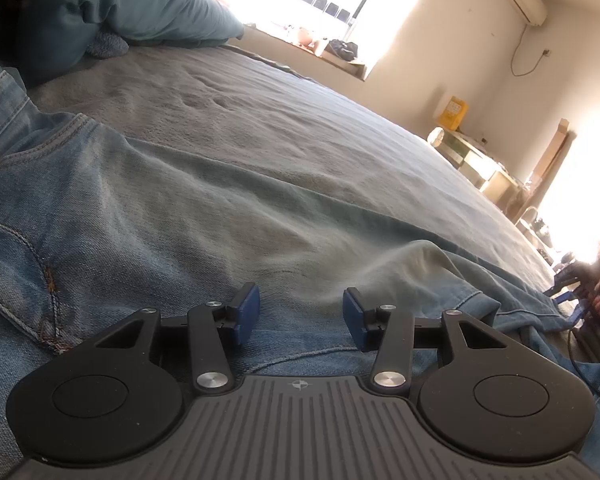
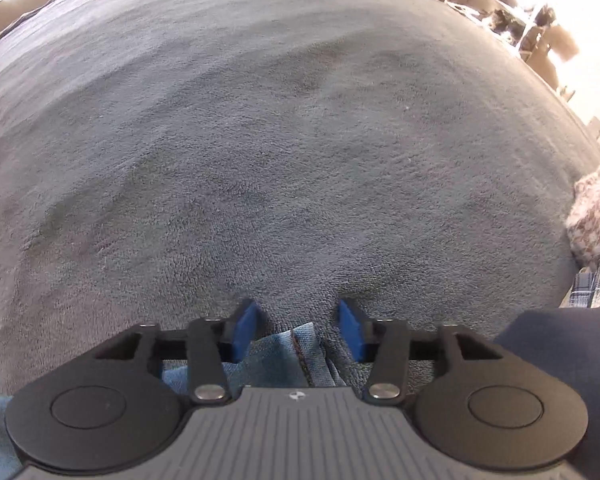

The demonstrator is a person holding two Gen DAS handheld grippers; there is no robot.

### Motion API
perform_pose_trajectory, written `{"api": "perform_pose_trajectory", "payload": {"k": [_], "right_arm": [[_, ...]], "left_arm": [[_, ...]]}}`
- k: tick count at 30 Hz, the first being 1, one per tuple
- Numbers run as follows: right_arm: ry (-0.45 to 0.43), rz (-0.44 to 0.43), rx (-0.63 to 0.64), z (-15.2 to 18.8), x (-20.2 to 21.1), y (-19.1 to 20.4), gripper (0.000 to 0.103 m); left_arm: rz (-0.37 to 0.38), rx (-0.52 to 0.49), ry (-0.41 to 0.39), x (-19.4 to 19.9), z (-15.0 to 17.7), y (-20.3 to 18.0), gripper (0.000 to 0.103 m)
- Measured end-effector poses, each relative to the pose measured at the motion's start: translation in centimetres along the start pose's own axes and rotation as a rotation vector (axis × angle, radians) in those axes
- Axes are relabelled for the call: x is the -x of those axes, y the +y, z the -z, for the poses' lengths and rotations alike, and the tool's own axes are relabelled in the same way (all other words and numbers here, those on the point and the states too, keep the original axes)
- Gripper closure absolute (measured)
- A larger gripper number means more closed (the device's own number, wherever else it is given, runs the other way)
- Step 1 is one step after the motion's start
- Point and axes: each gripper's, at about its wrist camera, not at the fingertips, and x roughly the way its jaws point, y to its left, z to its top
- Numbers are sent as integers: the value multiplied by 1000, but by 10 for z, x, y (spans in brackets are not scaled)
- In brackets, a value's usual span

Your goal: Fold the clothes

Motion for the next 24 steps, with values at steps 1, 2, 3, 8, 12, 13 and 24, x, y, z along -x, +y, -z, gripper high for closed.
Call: {"api": "perform_pose_trajectory", "payload": {"k": [1,2,3,8,12,13,24], "right_arm": [[-12,-2,16,2,4,1,87],[-25,-4,32,3,9,2,88],[-50,-2,53,5,13,4,88],[-212,-35,57,2,43,5,89],[-308,-22,45,-15,57,8,89],[-317,-13,48,-20,55,10,89],[-348,147,52,-41,-20,23,103]], "left_arm": [[0,0,0,0,0,0,57],[1,1,0,0,0,0,57],[1,1,0,0,-1,0,57],[2,5,-1,-1,0,1,57],[3,5,-1,-1,-1,1,57],[2,4,-1,-1,0,1,57],[-5,-4,0,-1,0,1,57]]}}
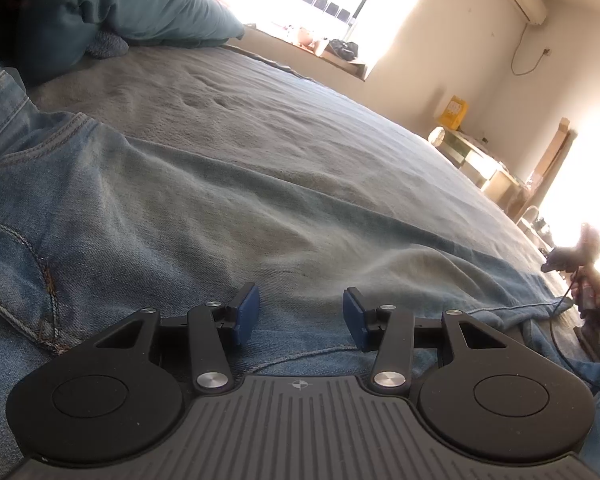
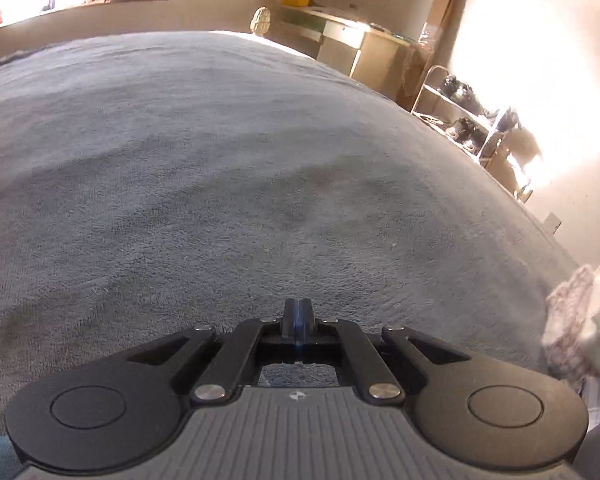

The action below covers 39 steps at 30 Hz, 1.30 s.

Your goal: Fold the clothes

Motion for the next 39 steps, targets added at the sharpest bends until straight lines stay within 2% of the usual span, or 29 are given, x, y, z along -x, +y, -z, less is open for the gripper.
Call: {"api": "perform_pose_trajectory", "payload": {"k": [3,6,7,8,9,10,11,14,17,21,24,25,27,28,29,32,34,35,39], "right_arm": [[-103,-74,43,6,26,7,102],[-202,-235,130,14,86,22,99],[-230,-291,176,19,110,27,95],[-259,-338,241,28,137,34,85],[-288,-368,325,39,162,41,79],[-319,-378,428,52,184,48,71],[-350,-385,531,66,205,55,67],[-358,-412,780,110,240,72,65],[-359,-311,1009,155,235,92,65],[-349,-209,1184,186,195,110,65],[-381,-208,1300,201,177,121,65],[-406,-191,1322,202,173,125,65],[-429,-184,1341,201,169,130,82],[-424,-197,1339,199,169,131,97],[-432,-190,1359,200,166,129,99],[-461,-164,1424,204,158,121,102],[-434,-124,1499,210,141,118,102],[-447,-95,1548,216,134,117,102],[-426,-88,1470,203,140,120,101]], "left_arm": [[1,1,0,0,0,0,57],[5,7,0,0,-1,1,57],[6,9,0,0,-1,1,57],[7,11,0,0,-1,1,57],[8,12,0,0,-1,1,57],[9,13,0,0,-1,1,57],[10,15,0,0,-1,2,57],[15,24,1,0,-1,2,57],[22,33,0,0,-2,4,57],[29,42,0,0,-2,6,57],[30,46,1,0,-1,7,57],[29,46,1,0,-1,6,57],[26,41,1,0,-1,6,57],[24,38,2,0,-1,5,57],[23,36,2,0,-1,5,57],[21,34,5,0,-1,4,57],[20,32,6,0,-1,4,57],[21,32,7,1,-1,4,57],[36,53,8,1,-2,8,57]]}}
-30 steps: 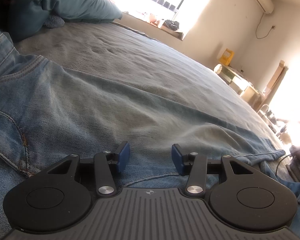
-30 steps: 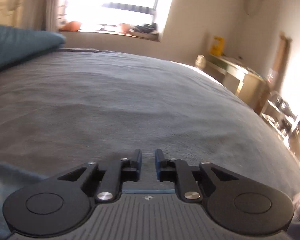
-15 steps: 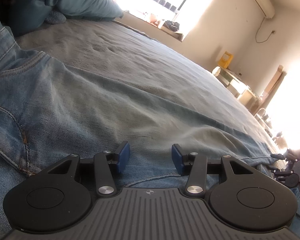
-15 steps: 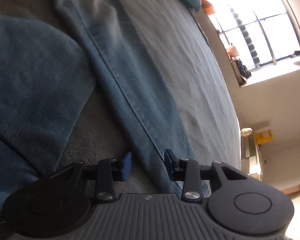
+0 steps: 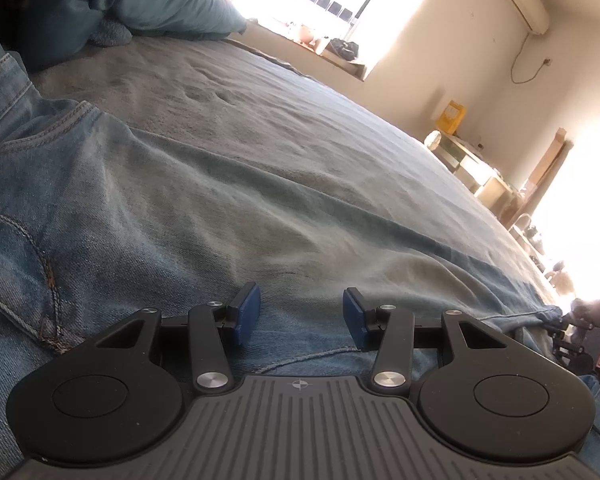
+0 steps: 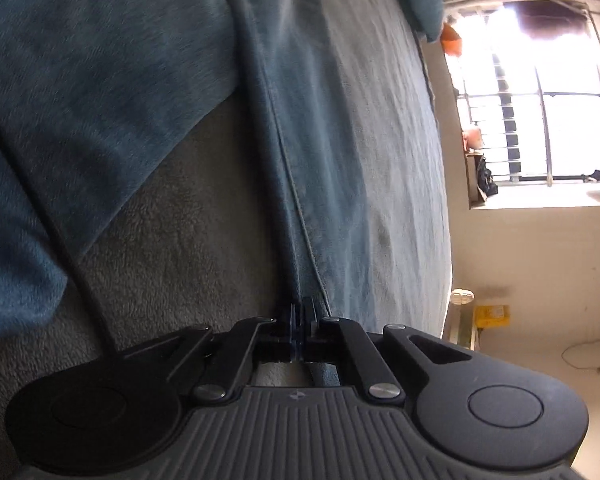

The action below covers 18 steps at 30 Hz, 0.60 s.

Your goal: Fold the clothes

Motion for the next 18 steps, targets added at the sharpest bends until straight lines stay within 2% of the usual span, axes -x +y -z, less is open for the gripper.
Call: {"api": "perform_pose_trajectory", "payload": {"k": [3,6,9,12,14,15,16,18], "right_arm": [[24,29,-79,2,19,-14,101],[65,85,-206,19,60,-36,101],[75,139,-377,44,136,-60,99],[65,182,-572,71,218,-81,88],[41,213,-694,91,274,-82,76],[24,219,-779,104,299,-77,75],[6,224,-867,117,323,-73,72],[-50,154,-1061,138,342,-67,71]], "left_arm": [[13,19,-5,2,-1,2,57],[13,16,-30,8,-3,-1,56],[46,-3,-84,22,-5,-12,56],[79,-35,-109,36,-6,-32,55],[72,-72,-104,47,-1,-52,54],[84,-79,-96,53,3,-61,54],[98,-85,-87,59,7,-70,54],[125,-101,-62,72,19,-88,54]]}}
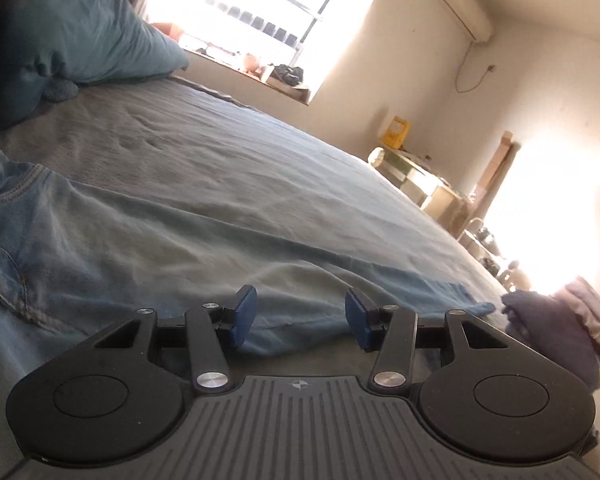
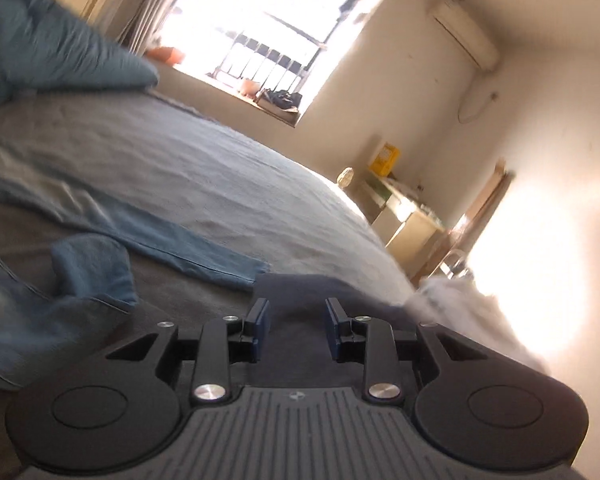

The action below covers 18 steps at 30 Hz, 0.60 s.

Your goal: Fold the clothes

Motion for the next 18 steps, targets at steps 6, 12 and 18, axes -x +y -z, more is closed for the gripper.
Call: {"api": "perform_pose_trajectory", "payload": {"k": [6,12,18], "right_arm": [[121,-373,-434,66,-12,23,63],[231,-580,-800,107,-84,53,61],[295,-690,-966,118,-131,85,89]], "left_arm": [[14,-69,113,40,48,-54,54],[29,-180,164,61,94,-108,51],[15,-195,183,72,125,-123,51]]}}
